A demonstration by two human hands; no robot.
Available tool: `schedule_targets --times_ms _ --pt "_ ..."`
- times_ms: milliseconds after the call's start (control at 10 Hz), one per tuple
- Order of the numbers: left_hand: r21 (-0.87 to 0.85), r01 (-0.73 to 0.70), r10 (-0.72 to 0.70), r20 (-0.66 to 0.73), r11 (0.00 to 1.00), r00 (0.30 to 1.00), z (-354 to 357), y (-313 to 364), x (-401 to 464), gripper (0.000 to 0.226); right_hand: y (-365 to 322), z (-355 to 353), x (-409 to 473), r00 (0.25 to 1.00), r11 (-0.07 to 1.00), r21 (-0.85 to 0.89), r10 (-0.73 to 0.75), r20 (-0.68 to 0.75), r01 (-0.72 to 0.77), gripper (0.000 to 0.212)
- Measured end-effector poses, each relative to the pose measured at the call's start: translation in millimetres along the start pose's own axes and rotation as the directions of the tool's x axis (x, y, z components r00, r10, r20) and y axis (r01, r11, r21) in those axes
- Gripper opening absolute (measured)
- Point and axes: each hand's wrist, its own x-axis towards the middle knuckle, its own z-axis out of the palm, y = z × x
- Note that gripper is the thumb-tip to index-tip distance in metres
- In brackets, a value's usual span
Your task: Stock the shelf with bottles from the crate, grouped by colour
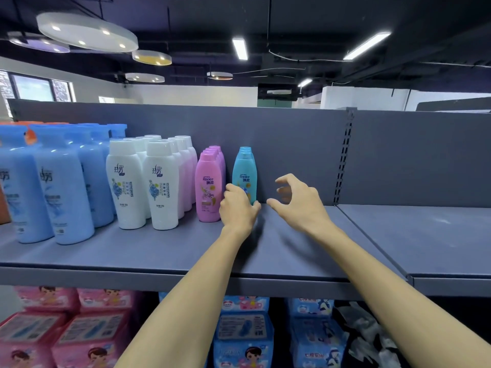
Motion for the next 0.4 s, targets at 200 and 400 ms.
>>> schedule_targets --times_ms 200,400 --pt "-0.031 0.027 -0.027 0.028 0.999 0.999 -5 4 1 0.056 -1 -10 -13 0.999 0.999 -0.029 -0.033 0.038 0.034 0.044" --pt "-0.023 0.023 -0.021 0.088 0.999 0.996 -14 4 -11 0.059 -12 -22 -31 1.000 1.000 -0.020 -0.018 0.017 0.018 0.042"
